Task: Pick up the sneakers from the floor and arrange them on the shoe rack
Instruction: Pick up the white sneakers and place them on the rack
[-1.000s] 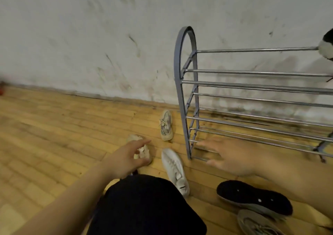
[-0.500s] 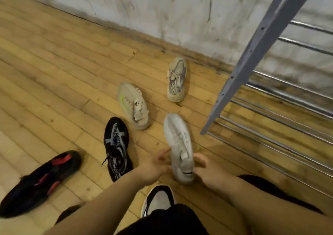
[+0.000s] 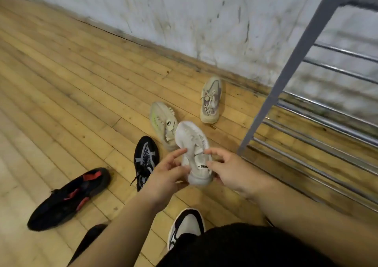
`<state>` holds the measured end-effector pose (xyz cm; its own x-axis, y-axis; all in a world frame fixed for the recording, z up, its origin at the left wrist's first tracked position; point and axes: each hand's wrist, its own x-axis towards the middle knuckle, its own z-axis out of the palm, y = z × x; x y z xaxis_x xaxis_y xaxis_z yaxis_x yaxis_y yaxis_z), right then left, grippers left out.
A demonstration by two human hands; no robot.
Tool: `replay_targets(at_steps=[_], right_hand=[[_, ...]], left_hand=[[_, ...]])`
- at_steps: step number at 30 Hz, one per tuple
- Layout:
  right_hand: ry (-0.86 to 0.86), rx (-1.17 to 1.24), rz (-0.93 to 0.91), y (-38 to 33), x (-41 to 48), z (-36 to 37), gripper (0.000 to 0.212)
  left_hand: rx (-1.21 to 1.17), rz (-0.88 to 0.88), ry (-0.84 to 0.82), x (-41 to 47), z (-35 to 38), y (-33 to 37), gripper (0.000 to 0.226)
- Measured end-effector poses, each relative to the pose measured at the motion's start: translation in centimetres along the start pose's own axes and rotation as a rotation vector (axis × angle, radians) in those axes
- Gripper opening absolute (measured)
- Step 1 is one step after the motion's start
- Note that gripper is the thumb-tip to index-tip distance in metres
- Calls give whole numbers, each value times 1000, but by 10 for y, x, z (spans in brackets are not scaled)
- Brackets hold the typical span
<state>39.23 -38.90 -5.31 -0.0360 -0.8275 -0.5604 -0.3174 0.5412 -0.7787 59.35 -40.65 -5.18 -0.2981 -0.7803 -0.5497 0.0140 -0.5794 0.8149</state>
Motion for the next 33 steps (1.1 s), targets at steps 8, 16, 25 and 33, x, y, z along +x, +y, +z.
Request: replay_targets(at_steps=[8, 16, 25, 33], right_hand=[[-136, -453, -433, -219, -140, -21, 40], [-132, -96, -355, -213, -218, 90, 47], [-244, -178, -186, -165, -232, 130, 50], [-132, -109, -394, -173, -228, 112, 47]], left_hand=[[-126, 468, 16, -147, -27, 131, 54], [-14, 397, 151, -259, -90, 121, 49], [-81, 196, 244, -294, -108, 34, 35], [-114, 241, 217, -284, -86, 54, 41]])
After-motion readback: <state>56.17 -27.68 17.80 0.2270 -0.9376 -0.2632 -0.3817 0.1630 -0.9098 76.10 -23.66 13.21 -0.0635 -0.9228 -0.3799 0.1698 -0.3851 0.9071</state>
